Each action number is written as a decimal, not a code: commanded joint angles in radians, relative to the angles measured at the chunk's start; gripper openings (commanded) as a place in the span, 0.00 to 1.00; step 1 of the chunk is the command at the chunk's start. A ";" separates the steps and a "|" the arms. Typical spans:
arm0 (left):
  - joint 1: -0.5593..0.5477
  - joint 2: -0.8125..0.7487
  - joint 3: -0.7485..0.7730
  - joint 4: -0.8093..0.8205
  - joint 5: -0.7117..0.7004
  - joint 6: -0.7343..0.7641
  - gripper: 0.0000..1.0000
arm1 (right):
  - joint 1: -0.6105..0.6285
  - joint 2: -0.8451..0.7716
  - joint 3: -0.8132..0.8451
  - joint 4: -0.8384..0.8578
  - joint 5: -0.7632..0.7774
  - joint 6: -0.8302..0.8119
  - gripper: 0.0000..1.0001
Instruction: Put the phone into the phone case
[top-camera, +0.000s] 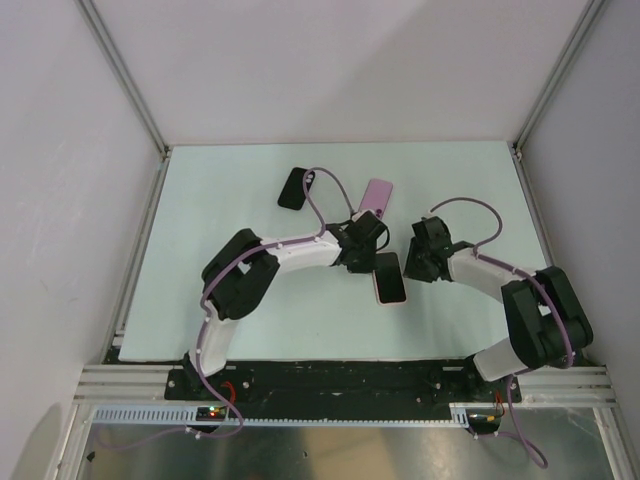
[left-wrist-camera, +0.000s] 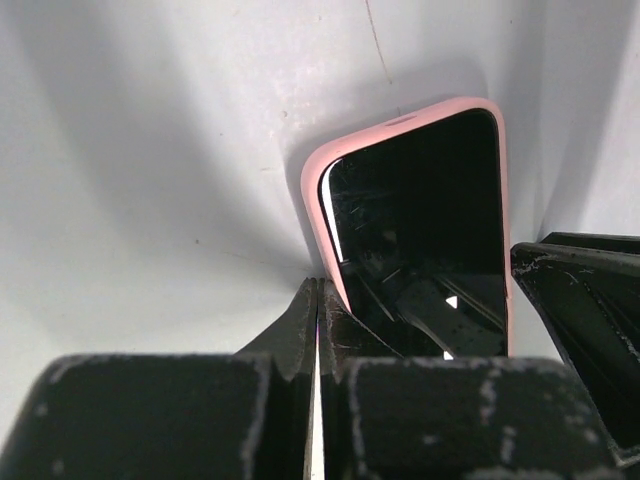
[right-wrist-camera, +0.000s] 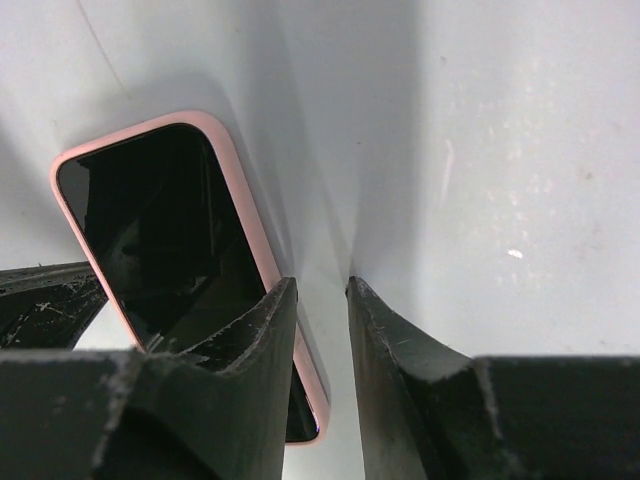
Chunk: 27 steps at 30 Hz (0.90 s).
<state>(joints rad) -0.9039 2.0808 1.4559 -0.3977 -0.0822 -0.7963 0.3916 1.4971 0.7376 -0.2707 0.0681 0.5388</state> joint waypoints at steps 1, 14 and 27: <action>-0.025 0.005 0.036 0.052 0.069 -0.012 0.01 | -0.013 -0.028 -0.024 -0.050 0.014 0.049 0.37; 0.196 -0.360 -0.196 0.048 0.048 0.067 0.18 | 0.012 0.142 0.334 -0.005 0.153 0.088 0.87; 0.350 -0.695 -0.418 0.001 0.090 0.143 0.26 | 0.044 0.686 0.993 -0.214 0.265 0.116 0.99</action>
<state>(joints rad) -0.5743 1.4586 1.0660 -0.3790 -0.0212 -0.7033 0.4244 2.1010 1.5833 -0.3706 0.2512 0.6441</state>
